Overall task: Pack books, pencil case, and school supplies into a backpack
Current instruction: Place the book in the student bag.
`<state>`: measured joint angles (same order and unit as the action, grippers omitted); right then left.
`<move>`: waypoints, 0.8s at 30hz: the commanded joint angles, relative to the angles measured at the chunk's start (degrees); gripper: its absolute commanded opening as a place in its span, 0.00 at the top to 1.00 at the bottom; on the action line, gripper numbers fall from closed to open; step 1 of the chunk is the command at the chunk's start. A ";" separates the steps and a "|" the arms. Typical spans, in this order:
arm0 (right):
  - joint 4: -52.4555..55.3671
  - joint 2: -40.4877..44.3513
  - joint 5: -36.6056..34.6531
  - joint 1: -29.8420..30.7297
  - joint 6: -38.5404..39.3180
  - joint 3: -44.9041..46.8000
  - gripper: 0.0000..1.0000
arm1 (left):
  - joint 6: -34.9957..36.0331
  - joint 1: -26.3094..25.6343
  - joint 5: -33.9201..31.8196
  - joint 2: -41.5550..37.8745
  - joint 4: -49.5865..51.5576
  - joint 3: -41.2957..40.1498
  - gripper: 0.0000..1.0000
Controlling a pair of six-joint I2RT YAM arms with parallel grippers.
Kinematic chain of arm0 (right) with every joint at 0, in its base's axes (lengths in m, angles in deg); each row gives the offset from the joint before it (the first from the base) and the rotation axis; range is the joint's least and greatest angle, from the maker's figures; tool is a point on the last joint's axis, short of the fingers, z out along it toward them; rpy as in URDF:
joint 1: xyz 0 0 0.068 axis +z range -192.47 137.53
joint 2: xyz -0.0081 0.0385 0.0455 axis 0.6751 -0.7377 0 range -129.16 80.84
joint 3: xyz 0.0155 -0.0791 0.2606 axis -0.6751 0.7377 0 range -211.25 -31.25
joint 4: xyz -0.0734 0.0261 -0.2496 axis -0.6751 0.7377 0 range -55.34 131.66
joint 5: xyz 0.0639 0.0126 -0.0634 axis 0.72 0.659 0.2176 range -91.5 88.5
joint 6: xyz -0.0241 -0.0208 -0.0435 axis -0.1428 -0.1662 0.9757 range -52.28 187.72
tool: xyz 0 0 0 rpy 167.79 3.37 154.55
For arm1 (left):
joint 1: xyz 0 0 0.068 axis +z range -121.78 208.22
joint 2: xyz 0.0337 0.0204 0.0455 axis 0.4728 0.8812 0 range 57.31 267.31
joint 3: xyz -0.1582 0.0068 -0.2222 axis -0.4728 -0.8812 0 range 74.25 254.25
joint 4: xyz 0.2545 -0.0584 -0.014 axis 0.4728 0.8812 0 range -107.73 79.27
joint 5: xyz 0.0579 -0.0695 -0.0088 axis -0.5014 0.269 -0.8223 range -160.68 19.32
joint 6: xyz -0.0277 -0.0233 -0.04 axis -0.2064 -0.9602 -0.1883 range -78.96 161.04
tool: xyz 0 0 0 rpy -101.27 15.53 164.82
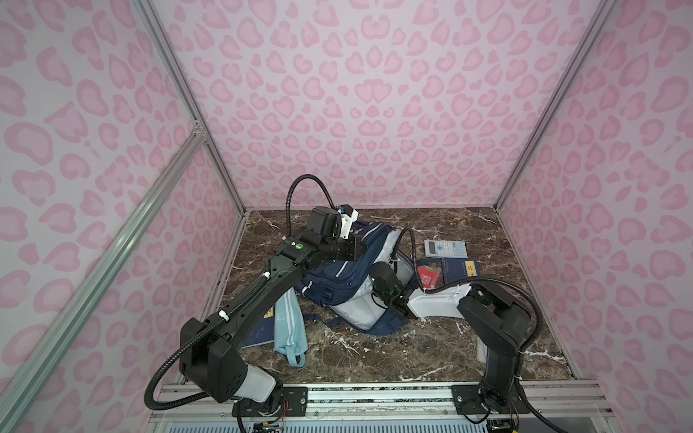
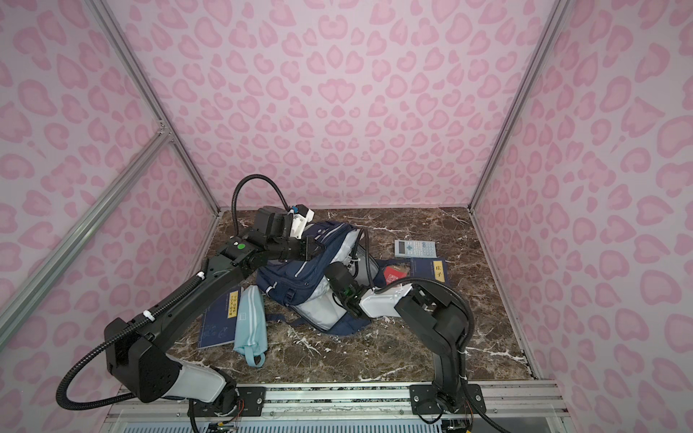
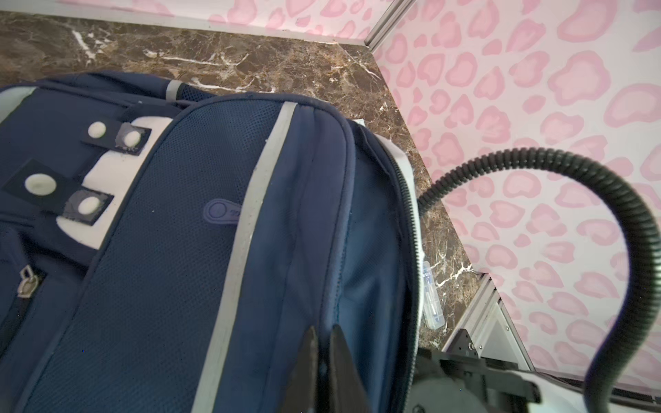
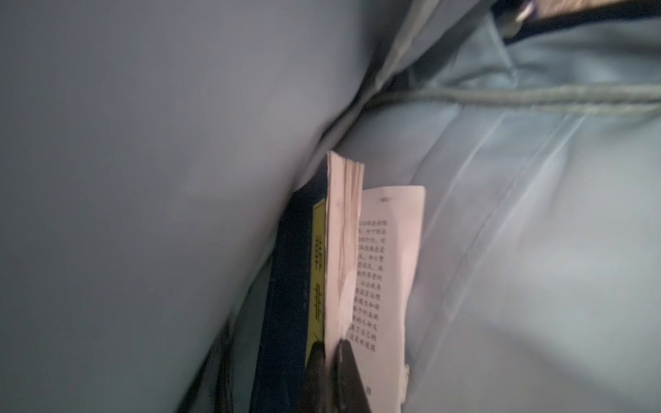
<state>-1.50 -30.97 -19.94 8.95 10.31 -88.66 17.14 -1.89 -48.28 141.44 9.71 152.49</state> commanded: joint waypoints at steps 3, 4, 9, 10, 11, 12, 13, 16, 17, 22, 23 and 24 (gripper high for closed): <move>-13.31 -7.19 -8.45 2.11 2.27 -5.84 1.00 | -0.54 0.47 3.46 -1.26 -5.98 0.42 0.97; -12.89 -6.52 -7.47 2.31 3.36 -4.99 0.95 | -0.58 0.49 3.51 -1.28 -6.37 -0.12 0.97; 1.07 2.29 0.73 0.44 4.74 1.74 0.33 | -1.04 0.59 3.45 -0.91 -8.49 -3.91 0.97; 4.18 4.14 2.33 0.05 5.67 2.60 0.31 | -1.25 0.59 3.24 -0.83 -9.05 -4.41 0.97; 6.68 6.13 3.33 -0.01 8.01 3.68 0.28 | -1.44 0.57 3.26 -0.82 -9.58 -4.88 0.97; 10.05 8.15 3.49 0.03 10.04 4.40 0.24 | -1.52 0.58 3.02 -0.82 -9.79 -5.19 0.97; 13.53 9.56 3.66 0.08 11.51 4.50 0.20 | -1.61 0.57 2.71 -0.73 -9.94 -5.29 0.97; 27.34 13.16 7.31 -0.78 14.11 4.10 0.17 | -1.73 0.58 2.07 -0.88 -10.11 -6.00 0.97; 31.07 14.67 7.49 -0.80 15.50 4.75 0.18 | -1.75 0.55 1.81 -1.15 -10.20 -6.52 0.97; 48.22 24.28 2.93 -1.94 20.63 7.62 0.20 | -1.96 0.57 1.66 -2.46 -11.05 -9.33 0.97; 52.12 26.21 1.72 -2.55 22.39 7.25 0.19 | -1.96 0.58 1.77 -2.85 -11.19 -9.86 0.97; 55.53 27.52 0.11 -3.25 23.37 6.85 0.17 | -1.85 0.58 1.65 -3.13 -11.14 -10.26 0.97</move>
<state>40.29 -6.20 -15.35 6.75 28.13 -81.40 15.61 -1.41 -46.91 139.41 2.30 142.94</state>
